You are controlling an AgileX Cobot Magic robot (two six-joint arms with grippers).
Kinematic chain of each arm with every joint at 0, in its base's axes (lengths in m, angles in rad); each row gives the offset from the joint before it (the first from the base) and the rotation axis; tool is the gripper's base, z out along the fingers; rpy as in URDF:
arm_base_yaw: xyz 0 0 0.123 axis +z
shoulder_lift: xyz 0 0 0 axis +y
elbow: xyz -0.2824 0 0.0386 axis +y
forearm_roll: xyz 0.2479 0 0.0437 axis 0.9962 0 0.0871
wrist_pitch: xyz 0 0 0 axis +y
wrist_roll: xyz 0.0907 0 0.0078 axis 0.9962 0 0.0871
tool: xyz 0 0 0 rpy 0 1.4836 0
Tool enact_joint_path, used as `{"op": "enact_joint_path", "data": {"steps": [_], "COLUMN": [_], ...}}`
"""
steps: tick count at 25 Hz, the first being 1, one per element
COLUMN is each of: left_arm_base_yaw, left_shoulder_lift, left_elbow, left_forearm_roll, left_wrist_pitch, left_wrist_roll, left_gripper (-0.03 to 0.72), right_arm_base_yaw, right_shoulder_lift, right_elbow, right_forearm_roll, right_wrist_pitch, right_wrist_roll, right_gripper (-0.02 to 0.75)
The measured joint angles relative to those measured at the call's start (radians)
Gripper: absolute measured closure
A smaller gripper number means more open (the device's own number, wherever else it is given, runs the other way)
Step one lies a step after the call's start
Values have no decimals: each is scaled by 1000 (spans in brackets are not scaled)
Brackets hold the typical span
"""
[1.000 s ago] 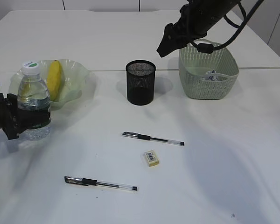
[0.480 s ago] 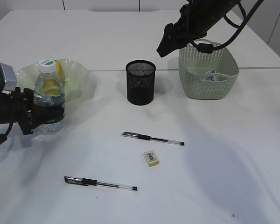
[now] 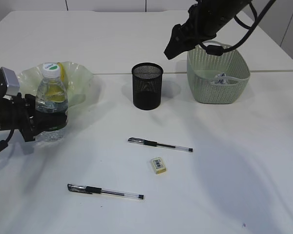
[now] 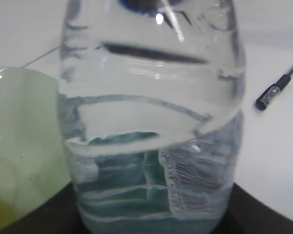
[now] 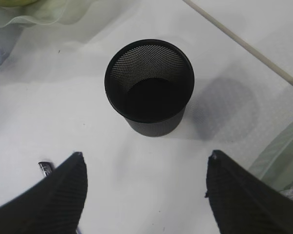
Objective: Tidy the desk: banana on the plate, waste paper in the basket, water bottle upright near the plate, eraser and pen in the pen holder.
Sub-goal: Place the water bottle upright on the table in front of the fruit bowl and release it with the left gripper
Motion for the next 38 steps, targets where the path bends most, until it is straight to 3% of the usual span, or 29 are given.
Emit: {"op": "enact_joint_path", "data": {"steps": [26, 38], "left_arm_base_yaw": [0, 0], "left_shoulder_lift": [2, 2], "left_elbow": [0, -4], "left_forearm_roll": [-2, -6], "left_wrist_pitch": [-24, -37], "left_wrist_roll": [-54, -87], "left_gripper": [319, 244], "right_arm_base_yaw": [0, 0], "right_shoulder_lift": [0, 0], "right_elbow": [0, 0], "right_forearm_roll": [0, -7], "right_wrist_pitch": [0, 0], "right_wrist_roll": [-2, -2], "right_gripper": [177, 177]}}
